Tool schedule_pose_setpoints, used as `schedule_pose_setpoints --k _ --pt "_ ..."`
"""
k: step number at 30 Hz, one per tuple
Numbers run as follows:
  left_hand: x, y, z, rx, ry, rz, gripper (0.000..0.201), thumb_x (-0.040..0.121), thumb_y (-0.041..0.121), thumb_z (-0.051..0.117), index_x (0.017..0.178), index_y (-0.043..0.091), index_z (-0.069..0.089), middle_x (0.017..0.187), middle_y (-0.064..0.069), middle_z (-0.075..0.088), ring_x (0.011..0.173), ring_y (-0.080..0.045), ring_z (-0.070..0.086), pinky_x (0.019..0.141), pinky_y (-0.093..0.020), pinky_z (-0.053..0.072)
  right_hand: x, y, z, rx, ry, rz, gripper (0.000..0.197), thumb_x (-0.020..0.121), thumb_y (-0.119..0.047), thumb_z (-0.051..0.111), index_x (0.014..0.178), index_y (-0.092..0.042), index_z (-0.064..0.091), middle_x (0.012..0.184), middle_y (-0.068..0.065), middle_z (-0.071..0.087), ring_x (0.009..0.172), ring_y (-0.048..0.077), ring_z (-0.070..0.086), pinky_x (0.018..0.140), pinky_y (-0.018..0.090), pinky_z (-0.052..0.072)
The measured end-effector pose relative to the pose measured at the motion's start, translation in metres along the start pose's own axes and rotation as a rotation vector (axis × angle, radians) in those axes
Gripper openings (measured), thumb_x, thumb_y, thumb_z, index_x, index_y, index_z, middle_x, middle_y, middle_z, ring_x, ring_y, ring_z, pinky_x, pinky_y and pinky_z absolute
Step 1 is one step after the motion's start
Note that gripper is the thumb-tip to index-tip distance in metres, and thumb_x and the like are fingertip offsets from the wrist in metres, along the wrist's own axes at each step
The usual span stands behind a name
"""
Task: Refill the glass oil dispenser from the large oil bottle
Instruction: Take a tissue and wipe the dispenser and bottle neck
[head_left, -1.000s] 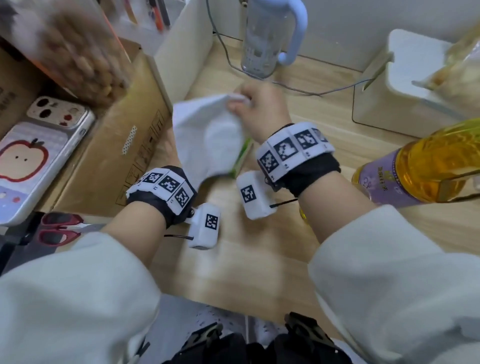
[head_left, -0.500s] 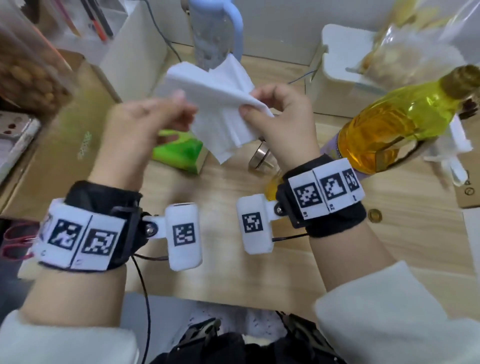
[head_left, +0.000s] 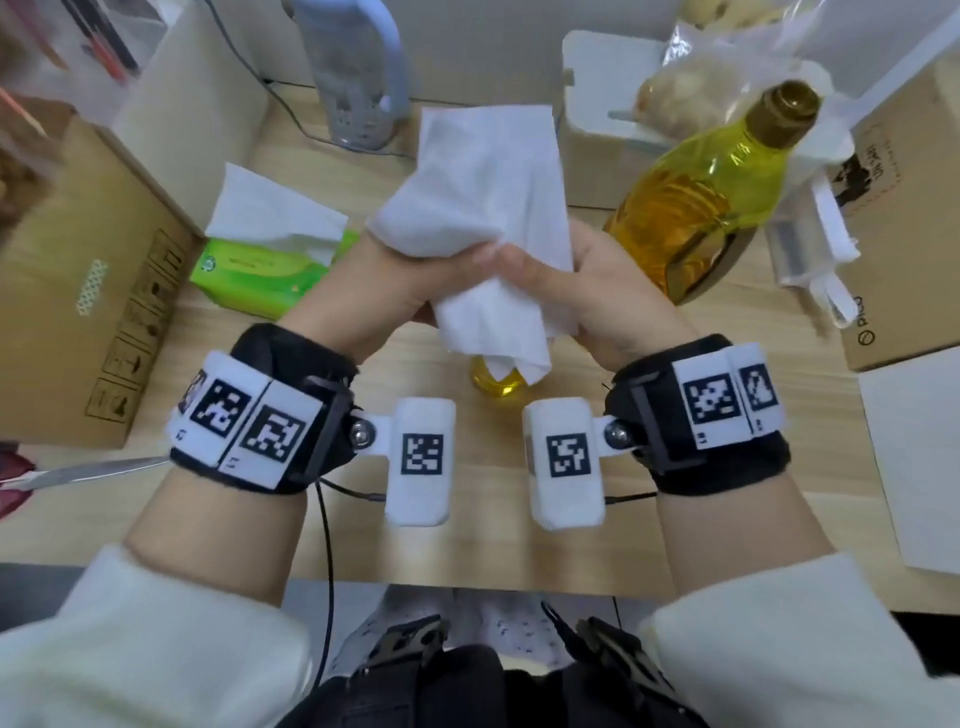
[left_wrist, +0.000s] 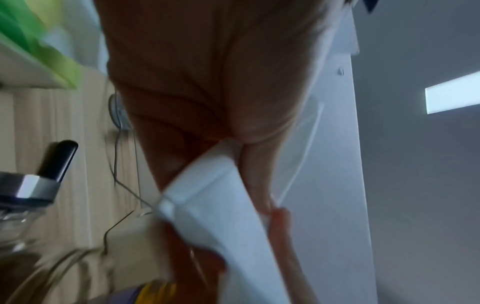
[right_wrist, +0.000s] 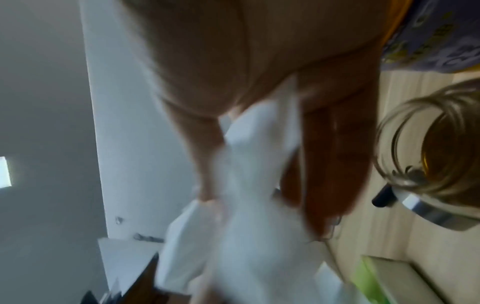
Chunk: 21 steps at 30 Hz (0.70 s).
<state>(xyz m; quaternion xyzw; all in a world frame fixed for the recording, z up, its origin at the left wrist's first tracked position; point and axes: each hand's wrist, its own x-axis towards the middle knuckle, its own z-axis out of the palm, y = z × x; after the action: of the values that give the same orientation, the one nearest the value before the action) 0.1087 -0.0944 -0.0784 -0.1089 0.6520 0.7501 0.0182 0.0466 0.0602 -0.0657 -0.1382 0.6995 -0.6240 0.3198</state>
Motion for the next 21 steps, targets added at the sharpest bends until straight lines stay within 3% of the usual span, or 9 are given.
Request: schedule_pose_setpoints --k 3,6,9,12,14,16,18,20,21 --pt "0.01 -0.012 0.014 0.026 -0.04 -0.037 0.051 0.067 0.024 0.078 0.113 0.02 0.057 0.102 0.009 0.069 0.086 -0.005 0.069 0.063 -0.025 0.055 -0.005 0.017 -0.018 0.006 0.202 -0.111 0.027 0.072 -0.007 0.067 0.099 -0.013 0.063 0.086 -0.004 0.069 0.08 0.014 0.066 0.063 0.025 0.055" --pt "0.014 -0.039 0.013 -0.014 -0.002 -0.061 0.05 0.066 0.018 0.075 0.111 0.012 0.053 0.105 -0.001 0.061 0.079 -0.005 0.066 0.07 -0.028 0.056 -0.013 0.041 -0.035 -0.006 0.376 -0.143 0.021 0.068 -0.011 0.062 0.083 -0.025 0.063 0.07 -0.019 0.071 0.078 0.01 0.065 0.066 0.027 0.053" --pt "0.007 -0.076 0.01 0.025 0.106 -0.039 0.06 0.048 0.022 0.08 0.101 0.028 0.052 0.103 0.01 0.059 0.094 -0.005 0.059 0.079 -0.026 0.05 -0.025 0.063 -0.048 0.038 0.541 -0.14 0.018 0.068 -0.013 0.06 0.078 -0.028 0.06 0.067 -0.019 0.068 0.074 0.011 0.062 0.066 0.025 0.049" --pt "0.004 -0.102 0.017 0.174 0.078 -0.055 0.085 0.035 0.03 0.082 0.112 0.04 0.046 0.117 0.017 0.054 0.109 -0.005 0.051 0.091 -0.036 0.042 -0.037 0.075 -0.053 0.047 0.589 -0.127 0.018 0.077 -0.009 0.062 0.067 -0.024 0.057 0.051 -0.016 0.062 0.053 0.002 0.056 0.049 0.017 0.042" --pt "0.008 -0.114 0.025 0.214 0.024 -0.06 0.1 0.033 0.029 0.084 0.122 0.039 0.04 0.126 0.014 0.052 0.116 0.001 0.05 0.1 -0.032 0.041 -0.043 0.083 -0.057 0.046 0.62 -0.136 0.03 0.083 -0.003 0.06 0.06 -0.02 0.053 0.041 -0.016 0.057 0.043 -0.004 0.05 0.046 0.014 0.039" --pt "0.013 -0.121 0.033 0.198 0.021 -0.055 0.11 0.036 0.02 0.088 0.132 0.028 0.036 0.133 0.004 0.05 0.12 -0.002 0.049 0.103 -0.029 0.041 -0.046 0.089 -0.058 -0.038 0.651 -0.183 0.025 0.076 -0.011 0.061 0.06 -0.031 0.062 0.048 -0.021 0.06 0.054 -0.007 0.052 0.056 0.014 0.041" --pt "0.019 -0.124 0.039 0.212 0.068 -0.042 0.107 0.041 0.006 0.09 0.133 0.015 0.037 0.128 0.002 0.053 0.115 0.001 0.052 0.103 -0.024 0.041 -0.047 0.096 -0.054 -0.05 0.709 -0.171 0.02 0.063 -0.027 0.057 0.062 -0.043 0.069 0.067 -0.019 0.065 0.072 0.003 0.057 0.069 0.024 0.045" --pt "0.024 -0.127 0.043 0.251 0.114 -0.01 0.103 0.042 0.001 0.089 0.132 0.007 0.038 0.123 -0.001 0.054 0.113 -0.004 0.054 0.101 -0.019 0.04 -0.045 0.108 -0.051 -0.064 0.767 -0.105 0.025 0.062 -0.025 0.055 0.075 -0.039 0.071 0.089 0.006 0.067 0.081 0.017 0.058 0.076 0.031 0.046" --pt "0.026 -0.128 0.044 0.264 0.125 0.006 0.102 0.042 0.004 0.09 0.13 0.007 0.039 0.124 -0.004 0.054 0.115 -0.01 0.053 0.101 -0.019 0.04 -0.045 0.11 -0.048 -0.064 0.774 -0.065 0.026 0.066 -0.016 0.057 0.083 -0.029 0.071 0.099 0.015 0.064 0.082 0.015 0.057 0.077 0.03 0.046"
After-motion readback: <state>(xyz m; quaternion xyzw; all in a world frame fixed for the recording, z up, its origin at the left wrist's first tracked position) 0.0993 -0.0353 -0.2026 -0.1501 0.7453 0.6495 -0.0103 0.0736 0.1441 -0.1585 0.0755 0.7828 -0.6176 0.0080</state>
